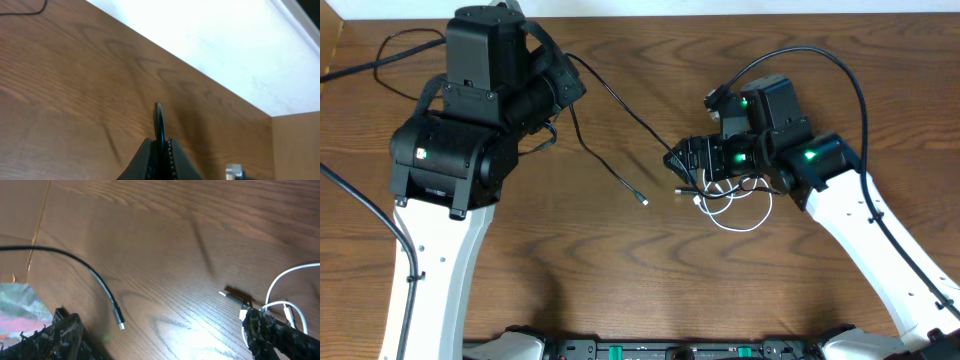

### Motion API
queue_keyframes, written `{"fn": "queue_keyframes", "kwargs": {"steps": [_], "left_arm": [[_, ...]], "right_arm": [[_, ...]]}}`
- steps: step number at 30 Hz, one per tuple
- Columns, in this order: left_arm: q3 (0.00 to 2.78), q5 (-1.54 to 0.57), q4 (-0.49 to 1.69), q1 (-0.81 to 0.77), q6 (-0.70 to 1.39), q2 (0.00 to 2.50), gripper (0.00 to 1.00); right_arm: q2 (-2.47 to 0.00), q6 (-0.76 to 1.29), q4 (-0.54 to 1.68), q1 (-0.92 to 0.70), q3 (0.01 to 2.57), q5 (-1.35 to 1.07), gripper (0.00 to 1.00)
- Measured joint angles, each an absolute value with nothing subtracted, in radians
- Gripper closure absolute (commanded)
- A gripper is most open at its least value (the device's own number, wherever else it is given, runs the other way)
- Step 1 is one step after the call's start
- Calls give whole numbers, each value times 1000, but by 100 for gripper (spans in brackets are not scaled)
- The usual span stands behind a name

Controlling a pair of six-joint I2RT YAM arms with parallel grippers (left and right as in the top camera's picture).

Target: Untangle cables

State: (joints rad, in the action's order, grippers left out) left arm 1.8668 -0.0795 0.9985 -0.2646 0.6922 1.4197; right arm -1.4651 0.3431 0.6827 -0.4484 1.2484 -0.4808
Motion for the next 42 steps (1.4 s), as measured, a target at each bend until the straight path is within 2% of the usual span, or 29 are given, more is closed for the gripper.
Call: {"fn": "queue_keyframes", "kwargs": {"steps": [13, 22, 23, 24, 25, 26, 27, 30, 33, 36, 39, 42], "left_arm": [[1867, 37, 1000, -265, 718, 1420, 92], [1867, 89, 1032, -265, 722, 1420, 92], [1867, 89, 1034, -265, 722, 1420, 92], [1867, 90, 1034, -265, 722, 1420, 92], [1867, 90, 1036, -265, 723, 1420, 92], [1867, 90, 1037, -265, 723, 1420, 92], [1867, 92, 1036, -265, 723, 1420, 92], [1867, 93, 1037, -265, 723, 1420, 92], [1867, 94, 1037, -265, 723, 1420, 92], [1867, 96, 1037, -265, 723, 1420, 92], [1867, 96, 1037, -265, 723, 1420, 92], [1867, 96, 1037, -265, 723, 1420, 92]], "right_arm": [[-1465, 311, 541, -446, 1248, -472, 1], [-1465, 508, 555, -321, 1248, -258, 1], [-1465, 518, 555, -318, 1248, -244, 4], [-1465, 525, 555, -318, 1248, -235, 12], [-1465, 535, 555, -318, 1248, -228, 27], [-1465, 540, 556, -318, 1248, -228, 37], [-1465, 533, 559, -319, 1248, -232, 34], [-1465, 454, 557, -336, 1248, -295, 15], [-1465, 324, 558, -377, 1248, -348, 4], [-1465, 200, 575, -429, 1248, -381, 2], [-1465, 76, 605, -480, 1248, -396, 7], [-1465, -25, 640, -517, 1248, -386, 2]]}}
